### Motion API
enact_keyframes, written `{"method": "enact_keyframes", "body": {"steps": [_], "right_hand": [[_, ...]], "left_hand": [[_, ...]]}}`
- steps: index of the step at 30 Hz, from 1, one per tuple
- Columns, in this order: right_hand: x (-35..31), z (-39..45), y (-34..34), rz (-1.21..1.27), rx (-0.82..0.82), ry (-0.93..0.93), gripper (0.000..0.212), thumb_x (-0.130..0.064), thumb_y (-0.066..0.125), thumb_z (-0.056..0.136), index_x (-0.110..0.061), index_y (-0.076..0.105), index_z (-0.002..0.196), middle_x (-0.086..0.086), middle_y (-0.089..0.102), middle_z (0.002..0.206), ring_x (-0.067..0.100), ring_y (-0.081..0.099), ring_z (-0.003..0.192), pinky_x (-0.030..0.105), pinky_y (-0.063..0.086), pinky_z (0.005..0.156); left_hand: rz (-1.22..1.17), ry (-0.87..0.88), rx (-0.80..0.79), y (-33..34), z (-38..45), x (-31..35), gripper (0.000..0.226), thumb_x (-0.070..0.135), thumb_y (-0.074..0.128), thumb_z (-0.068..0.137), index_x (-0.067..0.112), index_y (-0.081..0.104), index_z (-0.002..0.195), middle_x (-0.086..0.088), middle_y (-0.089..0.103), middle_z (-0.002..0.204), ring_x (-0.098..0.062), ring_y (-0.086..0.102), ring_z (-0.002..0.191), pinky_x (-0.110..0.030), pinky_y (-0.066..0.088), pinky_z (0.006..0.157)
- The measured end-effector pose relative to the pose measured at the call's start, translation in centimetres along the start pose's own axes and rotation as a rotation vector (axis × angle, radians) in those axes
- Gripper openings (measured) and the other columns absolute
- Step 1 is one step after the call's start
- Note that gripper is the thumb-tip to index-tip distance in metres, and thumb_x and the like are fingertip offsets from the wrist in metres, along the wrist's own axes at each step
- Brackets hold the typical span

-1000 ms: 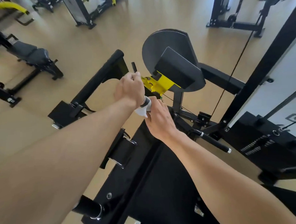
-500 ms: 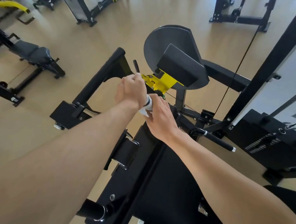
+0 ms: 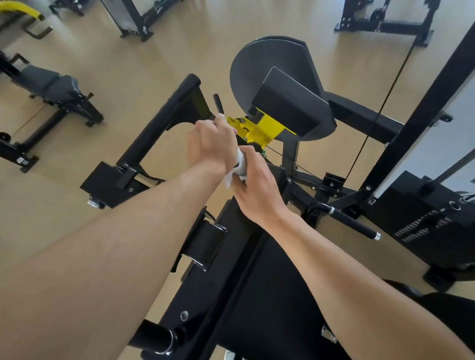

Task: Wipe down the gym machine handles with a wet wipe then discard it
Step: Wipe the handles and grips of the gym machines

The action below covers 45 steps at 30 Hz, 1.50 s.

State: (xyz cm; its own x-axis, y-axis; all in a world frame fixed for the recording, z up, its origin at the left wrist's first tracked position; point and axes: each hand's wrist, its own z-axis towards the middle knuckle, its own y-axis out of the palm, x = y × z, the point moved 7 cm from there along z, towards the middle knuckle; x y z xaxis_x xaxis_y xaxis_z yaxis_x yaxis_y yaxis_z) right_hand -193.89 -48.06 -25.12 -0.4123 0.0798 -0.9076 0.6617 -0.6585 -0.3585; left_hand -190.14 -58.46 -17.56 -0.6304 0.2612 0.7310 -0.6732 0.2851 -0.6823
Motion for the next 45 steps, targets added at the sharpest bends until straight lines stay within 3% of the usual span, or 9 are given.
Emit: {"method": "enact_keyframes", "body": {"steps": [4, 10, 17, 19, 22, 26, 29, 35, 45], "right_hand": [[3.0, -0.5, 0.2, -0.135, -0.018, 0.126, 0.031, -0.012, 0.065, 0.092, -0.017, 0.049, 0.119, 0.001, 0.055, 0.103, 0.018, 0.053, 0.094, 0.046, 0.054, 0.084], [-2.1, 0.6, -0.2, -0.011, 0.041, -0.07, 0.031, -0.006, 0.07, 0.086, -0.012, 0.053, 0.111, -0.003, 0.054, 0.1, 0.017, 0.052, 0.094, 0.028, 0.046, 0.079], [3.2, -0.4, -0.3, -0.316, -0.073, 0.094, 0.046, -0.008, 0.072, 0.085, -0.014, 0.05, 0.125, 0.005, 0.055, 0.113, 0.022, 0.047, 0.11, 0.045, 0.042, 0.105], [2.9, -0.6, -0.2, -0.219, -0.192, 0.152, 0.059, -0.011, 0.067, 0.083, -0.02, 0.042, 0.136, 0.002, 0.049, 0.119, 0.022, 0.042, 0.116, 0.047, 0.04, 0.107], [1.9, -1.5, -0.6, 0.074, -0.31, 0.15, 0.066, -0.024, 0.048, 0.085, -0.034, 0.029, 0.147, -0.003, 0.041, 0.135, 0.023, 0.037, 0.13, 0.052, 0.034, 0.113], [1.0, -1.9, -1.7, 0.138, -0.226, 0.065, 0.049, -0.05, 0.036, 0.103, -0.037, 0.032, 0.149, -0.005, 0.046, 0.143, 0.018, 0.043, 0.132, 0.053, 0.041, 0.11], [0.4, -0.8, -2.1, -0.095, -0.158, -0.02, 0.047, -0.043, 0.051, 0.102, -0.022, 0.043, 0.143, -0.003, 0.055, 0.13, 0.013, 0.051, 0.117, 0.045, 0.049, 0.102], [-1.9, 0.2, -2.0, -0.23, -0.022, -0.203, 0.039, -0.034, 0.065, 0.096, -0.008, 0.056, 0.123, 0.004, 0.065, 0.113, 0.006, 0.048, 0.101, 0.026, 0.038, 0.1], [2.2, 0.1, -1.1, -0.471, 0.001, -0.205, 0.031, -0.029, 0.062, 0.098, -0.006, 0.058, 0.118, 0.005, 0.068, 0.109, 0.021, 0.062, 0.113, 0.041, 0.016, 0.126]], "left_hand": [[-0.025, -0.014, -0.002, 0.1, 0.5, -0.4, 0.043, 0.026, 0.035, 0.099, 0.006, 0.072, 0.104, -0.011, 0.071, 0.105, -0.024, 0.065, 0.09, -0.034, 0.057, 0.075], [0.004, -0.009, -0.017, 0.4, 0.8, -0.7, 0.047, 0.028, 0.033, 0.095, 0.008, 0.074, 0.104, -0.008, 0.073, 0.105, -0.024, 0.066, 0.097, -0.028, 0.048, 0.075], [0.044, -0.083, -0.037, 0.6, 0.9, -1.1, 0.036, 0.015, 0.035, 0.102, 0.008, 0.062, 0.124, -0.016, 0.061, 0.124, -0.033, 0.059, 0.111, -0.022, 0.041, 0.072], [0.035, -0.053, -0.08, 0.8, 0.7, -1.0, 0.032, 0.012, 0.043, 0.101, 0.003, 0.06, 0.126, -0.018, 0.062, 0.125, -0.032, 0.061, 0.11, -0.017, 0.045, 0.068], [0.124, -0.039, -0.06, 0.7, 0.9, -0.9, 0.036, 0.014, 0.039, 0.101, 0.005, 0.057, 0.13, -0.021, 0.06, 0.127, -0.039, 0.058, 0.115, -0.037, 0.046, 0.084], [0.232, -0.04, -0.069, 0.5, 0.5, -0.3, 0.04, 0.019, 0.032, 0.101, 0.01, 0.063, 0.125, -0.016, 0.062, 0.126, -0.037, 0.058, 0.115, -0.042, 0.046, 0.089], [0.218, -0.036, -0.086, 0.3, 0.3, 0.0, 0.042, 0.02, 0.032, 0.101, 0.011, 0.066, 0.124, -0.014, 0.064, 0.126, -0.033, 0.059, 0.115, -0.04, 0.049, 0.093], [0.119, -0.047, -0.098, 0.2, -0.1, 0.2, 0.042, 0.02, 0.032, 0.1, 0.012, 0.067, 0.123, -0.011, 0.064, 0.128, -0.032, 0.059, 0.116, -0.043, 0.051, 0.097], [0.141, -0.015, -0.083, 0.1, 0.1, 0.4, 0.038, 0.019, 0.036, 0.099, 0.013, 0.069, 0.117, -0.01, 0.064, 0.121, -0.029, 0.059, 0.103, -0.038, 0.051, 0.086]]}}
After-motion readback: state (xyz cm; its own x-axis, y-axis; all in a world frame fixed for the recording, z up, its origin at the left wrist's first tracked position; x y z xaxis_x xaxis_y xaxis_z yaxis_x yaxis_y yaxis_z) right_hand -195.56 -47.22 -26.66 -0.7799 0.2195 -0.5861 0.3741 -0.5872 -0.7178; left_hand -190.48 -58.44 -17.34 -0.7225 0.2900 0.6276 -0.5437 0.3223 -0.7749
